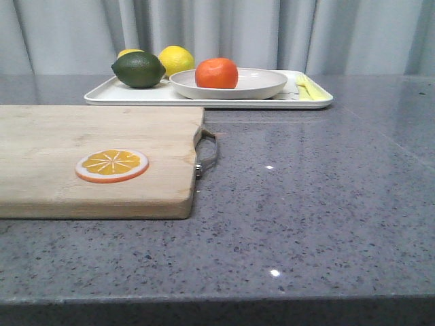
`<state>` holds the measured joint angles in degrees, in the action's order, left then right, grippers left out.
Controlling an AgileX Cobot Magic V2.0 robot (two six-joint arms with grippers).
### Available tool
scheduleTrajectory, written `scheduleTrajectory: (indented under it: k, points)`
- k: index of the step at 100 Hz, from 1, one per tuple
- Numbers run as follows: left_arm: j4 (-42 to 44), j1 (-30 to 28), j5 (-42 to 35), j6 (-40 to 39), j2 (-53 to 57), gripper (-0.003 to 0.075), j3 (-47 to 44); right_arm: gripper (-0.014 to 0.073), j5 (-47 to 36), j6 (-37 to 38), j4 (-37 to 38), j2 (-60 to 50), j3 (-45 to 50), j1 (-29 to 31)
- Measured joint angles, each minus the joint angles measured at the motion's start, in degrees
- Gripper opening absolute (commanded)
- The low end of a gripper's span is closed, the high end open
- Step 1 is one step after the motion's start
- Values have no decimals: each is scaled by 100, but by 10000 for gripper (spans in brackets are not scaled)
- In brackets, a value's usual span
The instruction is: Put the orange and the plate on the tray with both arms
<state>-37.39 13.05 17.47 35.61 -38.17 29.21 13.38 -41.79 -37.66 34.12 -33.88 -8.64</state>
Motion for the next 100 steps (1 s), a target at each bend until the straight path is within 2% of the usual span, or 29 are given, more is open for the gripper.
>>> scheduleTrajectory:
  k: [15,33,42,58,65,73,91,100]
  points:
    - [0,0,0,0,0,587,0,528,-228,-9,-11,-757,748,10]
    - [0,0,-60,0,0,562,0,528,-275,-22,-19,-1167,1086,10]
    - [0,0,-88,0,0,483,0,528,-288,-22,-19,-1171,1124,10]
    - [0,0,-154,0,0,230,0,502,-365,-22,-33,-1171,1124,10]
    - [0,0,-165,0,0,106,0,428,-365,-22,-33,-1171,1124,10]
    - [0,0,-176,0,0,-20,0,279,-365,-22,-33,-1171,1124,10]
    - [0,0,-184,0,0,-20,0,-104,-374,-34,-33,-1171,1124,10]
    - [0,0,-184,0,0,-20,0,-101,-374,-34,-33,-1171,1124,10]
